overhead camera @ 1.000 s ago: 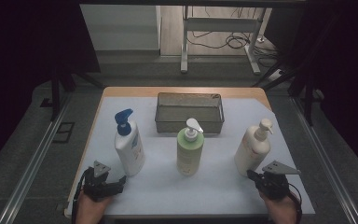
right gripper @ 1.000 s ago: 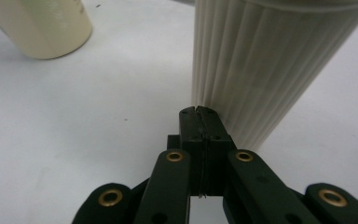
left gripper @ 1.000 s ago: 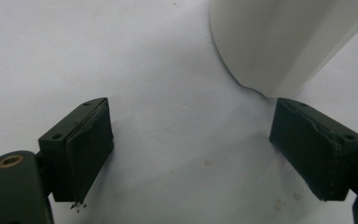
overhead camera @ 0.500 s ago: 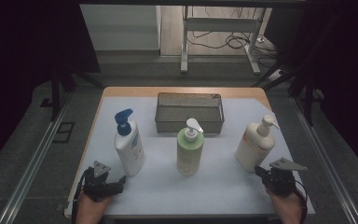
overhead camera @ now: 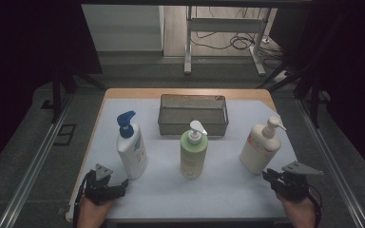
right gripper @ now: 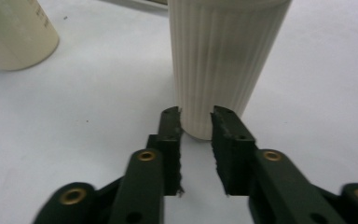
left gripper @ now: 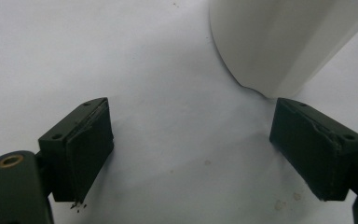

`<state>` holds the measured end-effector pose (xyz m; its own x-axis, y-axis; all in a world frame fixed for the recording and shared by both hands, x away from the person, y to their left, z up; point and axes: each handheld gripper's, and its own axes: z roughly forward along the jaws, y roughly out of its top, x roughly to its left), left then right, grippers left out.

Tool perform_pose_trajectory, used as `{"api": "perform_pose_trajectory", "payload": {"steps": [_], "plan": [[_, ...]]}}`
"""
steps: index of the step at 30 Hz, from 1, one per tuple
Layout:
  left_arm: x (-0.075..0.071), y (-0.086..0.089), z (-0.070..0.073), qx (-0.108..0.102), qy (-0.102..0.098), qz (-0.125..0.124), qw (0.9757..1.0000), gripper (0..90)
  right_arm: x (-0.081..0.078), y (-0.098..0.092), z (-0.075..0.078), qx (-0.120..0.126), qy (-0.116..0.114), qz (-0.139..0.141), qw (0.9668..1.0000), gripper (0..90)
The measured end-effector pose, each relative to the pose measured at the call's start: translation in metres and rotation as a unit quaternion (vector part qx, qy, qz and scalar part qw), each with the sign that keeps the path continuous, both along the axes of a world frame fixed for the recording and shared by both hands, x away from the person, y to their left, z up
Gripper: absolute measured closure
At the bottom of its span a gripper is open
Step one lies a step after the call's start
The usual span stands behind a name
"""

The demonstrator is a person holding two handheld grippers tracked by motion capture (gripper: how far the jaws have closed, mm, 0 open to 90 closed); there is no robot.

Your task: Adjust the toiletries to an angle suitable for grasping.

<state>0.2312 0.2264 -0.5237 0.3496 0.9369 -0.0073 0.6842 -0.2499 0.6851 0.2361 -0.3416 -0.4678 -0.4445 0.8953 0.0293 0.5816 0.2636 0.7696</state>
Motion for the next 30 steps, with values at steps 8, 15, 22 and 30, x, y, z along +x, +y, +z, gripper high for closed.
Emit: {"api": "perform_pose_trajectory", "payload": {"steps": [8, 15, 22, 30], "plan": [[0.000, 0.000, 0.000, 0.000, 0.000, 0.000, 1.0000, 13.2, -0.004, -0.008, 0.021, -0.001, -0.008, -0.001, 1.0000, 53.1], [0.000, 0.000, 0.000, 0.000, 0.000, 0.000, 1.0000, 13.0, 0.000, -0.008, 0.034, -0.003, -0.012, 0.006, 0.9999, 41.0], [0.000, 0.000, 0.000, 0.001, 0.001, -0.001, 1.0000, 13.0, 0.010, -0.005, 0.042, -0.010, -0.010, 0.009, 0.9999, 31.8], [0.000, 0.000, 0.000, 0.001, 0.001, -0.001, 1.0000, 13.1, 0.019, -0.002, 0.048, -0.016, -0.013, 0.015, 0.9997, 26.9]]}}
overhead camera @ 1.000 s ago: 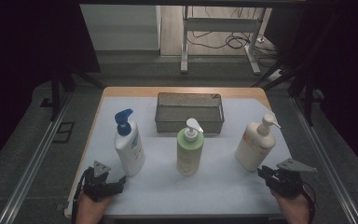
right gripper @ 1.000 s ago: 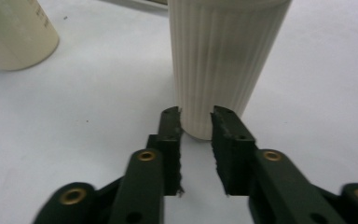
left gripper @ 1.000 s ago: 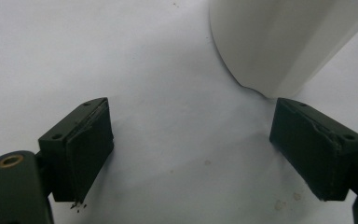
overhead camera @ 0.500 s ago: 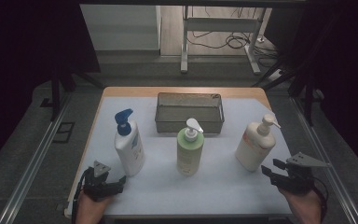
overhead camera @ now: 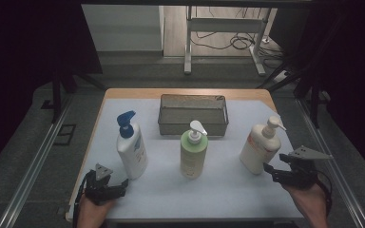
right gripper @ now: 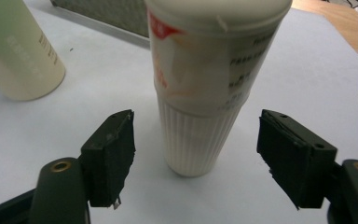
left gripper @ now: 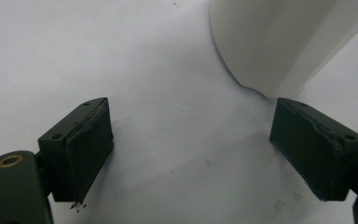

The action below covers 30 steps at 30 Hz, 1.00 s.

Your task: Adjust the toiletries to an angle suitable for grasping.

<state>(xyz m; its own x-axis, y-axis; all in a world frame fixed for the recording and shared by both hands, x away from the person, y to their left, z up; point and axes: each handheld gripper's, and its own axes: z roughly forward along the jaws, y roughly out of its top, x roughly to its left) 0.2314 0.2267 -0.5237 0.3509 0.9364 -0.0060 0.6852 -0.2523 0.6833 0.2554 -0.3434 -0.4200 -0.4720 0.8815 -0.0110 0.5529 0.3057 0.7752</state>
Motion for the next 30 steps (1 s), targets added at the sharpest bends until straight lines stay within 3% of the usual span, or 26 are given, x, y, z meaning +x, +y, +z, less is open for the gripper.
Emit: {"api": "perform_pose_trajectory", "payload": {"steps": [8, 30], "plan": [[0.000, 0.000, 0.000, 0.000, 0.000, 0.000, 1.0000, 13.0, 0.012, 0.002, 0.002, 0.013, 0.004, 0.000, 0.9999, 22.7], [0.000, 0.000, 0.000, 0.000, -0.001, 0.000, 1.0000, 13.1, 0.040, 0.017, 0.007, 0.019, -0.002, -0.009, 0.9998, 25.4]]}}
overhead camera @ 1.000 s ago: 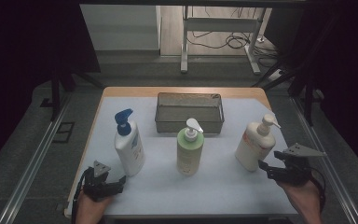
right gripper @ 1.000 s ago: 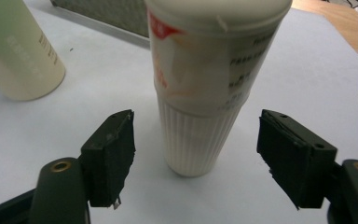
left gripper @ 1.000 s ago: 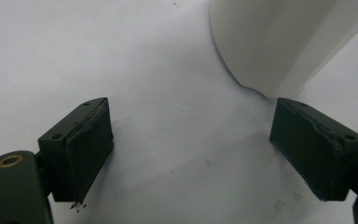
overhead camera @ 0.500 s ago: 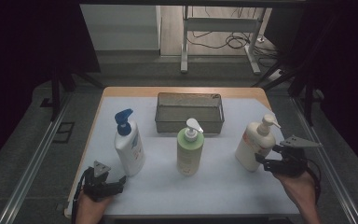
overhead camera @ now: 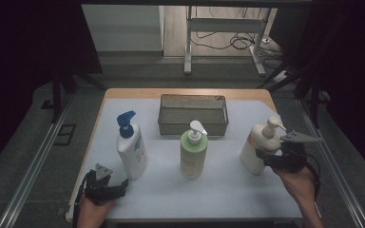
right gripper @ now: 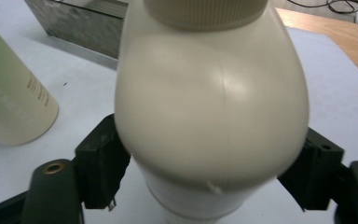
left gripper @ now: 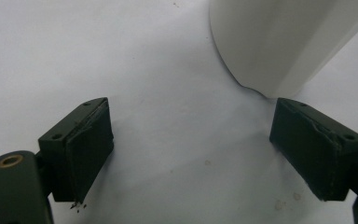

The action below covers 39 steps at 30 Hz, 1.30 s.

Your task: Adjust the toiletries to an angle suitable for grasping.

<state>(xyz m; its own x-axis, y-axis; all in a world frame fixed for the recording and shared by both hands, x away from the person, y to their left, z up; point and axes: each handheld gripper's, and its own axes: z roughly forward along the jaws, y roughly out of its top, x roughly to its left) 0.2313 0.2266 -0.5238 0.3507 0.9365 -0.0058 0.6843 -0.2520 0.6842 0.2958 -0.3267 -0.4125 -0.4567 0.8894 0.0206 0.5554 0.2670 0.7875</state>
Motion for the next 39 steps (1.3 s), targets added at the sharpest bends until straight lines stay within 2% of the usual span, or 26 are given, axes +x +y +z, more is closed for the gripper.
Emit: {"api": "perform_pose_trajectory", "payload": {"steps": [12, 20, 27, 39], "plan": [[0.000, 0.000, 0.000, 0.000, 0.000, 0.000, 1.0000, 13.1, 0.008, 0.006, 0.000, -0.012, 0.011, 0.001, 0.9999, 33.5], [0.000, 0.000, 0.000, 0.000, 0.000, 0.000, 1.0000, 13.0, 0.008, 0.004, 0.001, -0.010, 0.017, 0.009, 0.9998, 35.8], [0.000, 0.000, 0.000, 0.000, 0.001, 0.000, 1.0000, 13.0, 0.009, 0.004, 0.005, -0.017, 0.029, 0.012, 0.9994, 36.8], [0.000, 0.000, 0.000, 0.000, 0.001, 0.000, 1.0000, 13.0, 0.005, 0.007, 0.020, -0.019, 0.026, 0.024, 0.9992, 37.4]]}}
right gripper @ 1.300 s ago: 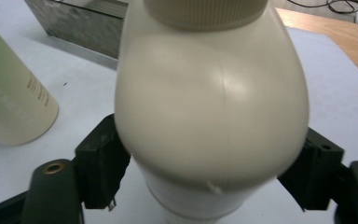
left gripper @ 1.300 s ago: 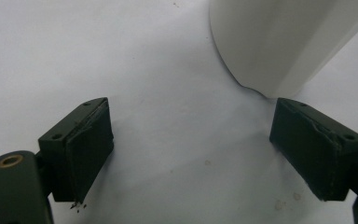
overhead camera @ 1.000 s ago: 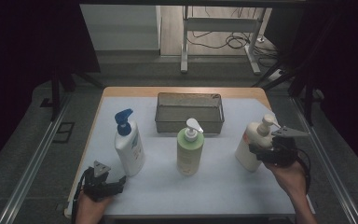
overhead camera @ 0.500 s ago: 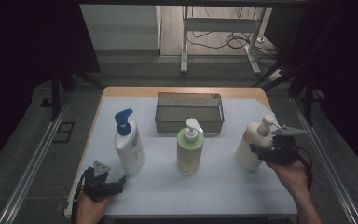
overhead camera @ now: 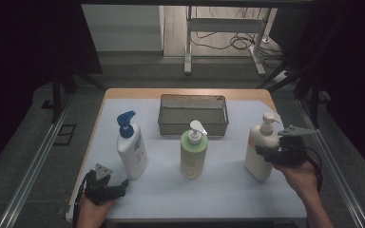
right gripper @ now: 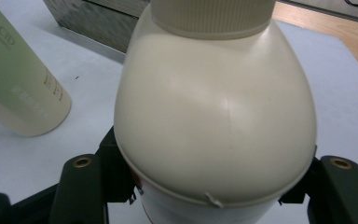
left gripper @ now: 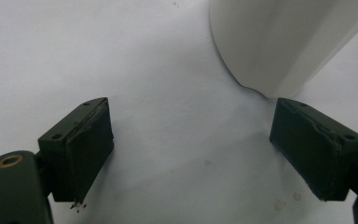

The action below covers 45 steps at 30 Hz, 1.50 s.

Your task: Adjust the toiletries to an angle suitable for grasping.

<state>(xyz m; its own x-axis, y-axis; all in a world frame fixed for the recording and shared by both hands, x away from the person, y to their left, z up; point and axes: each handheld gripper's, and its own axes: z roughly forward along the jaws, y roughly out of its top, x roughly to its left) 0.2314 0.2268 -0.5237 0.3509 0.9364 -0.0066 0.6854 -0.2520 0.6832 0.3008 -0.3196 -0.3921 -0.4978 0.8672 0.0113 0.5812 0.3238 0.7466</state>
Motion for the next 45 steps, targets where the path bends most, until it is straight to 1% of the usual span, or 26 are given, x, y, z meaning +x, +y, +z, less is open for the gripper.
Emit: {"api": "perform_pose_trajectory", "payload": {"steps": [4, 8, 13, 21, 22, 23, 32, 33, 34, 38, 39, 45], "plan": [[0.000, 0.000, 0.000, 0.001, 0.000, -0.001, 1.0000, 13.0, 0.000, 0.002, 0.008, 0.003, -0.005, 0.005, 1.0000, 37.5], [0.000, 0.000, 0.000, -0.001, 0.000, 0.001, 1.0000, 13.0, 0.001, 0.006, 0.016, 0.000, -0.009, 0.011, 0.9999, 37.5], [0.000, 0.000, 0.000, 0.000, -0.001, 0.000, 1.0000, 13.0, 0.003, 0.010, 0.022, 0.001, -0.014, 0.019, 0.9997, 37.5], [0.000, 0.000, 0.000, 0.000, -0.001, 0.000, 1.0000, 13.0, 0.011, 0.022, 0.039, 0.014, -0.020, 0.036, 0.9991, 37.5], [0.000, 0.000, 0.000, 0.000, -0.001, 0.000, 1.0000, 13.1, 0.011, 0.022, 0.039, 0.014, -0.020, 0.036, 0.9991, 37.5], [0.000, 0.000, 0.000, 0.000, -0.001, 0.000, 1.0000, 13.0, 0.014, 0.026, 0.043, 0.016, -0.022, 0.040, 0.9989, 37.6], [0.000, 0.000, 0.000, 0.000, -0.001, -0.001, 1.0000, 13.0, 0.027, 0.043, 0.060, 0.019, -0.033, 0.049, 0.9981, 37.6], [0.000, 0.000, 0.000, 0.000, -0.001, -0.001, 1.0000, 13.0, 0.027, 0.043, 0.060, 0.019, -0.033, 0.049, 0.9981, 37.6], [0.000, 0.000, 0.000, 0.000, -0.001, 0.000, 1.0000, 13.0, 0.030, 0.048, 0.064, 0.019, -0.037, 0.053, 0.9977, 37.6], [0.000, 0.000, 0.000, 0.000, -0.001, 0.000, 1.0000, 13.0, 0.035, 0.056, 0.068, 0.018, -0.039, 0.058, 0.9974, 37.6], [0.000, 0.000, 0.000, 0.000, -0.001, 0.000, 1.0000, 13.0, 0.038, 0.061, 0.070, 0.017, -0.041, 0.062, 0.9971, 37.6], [0.000, 0.000, 0.000, -0.001, 0.000, -0.001, 1.0000, 13.0, 0.048, 0.075, 0.076, 0.017, -0.044, 0.068, 0.9966, 37.6]]}}
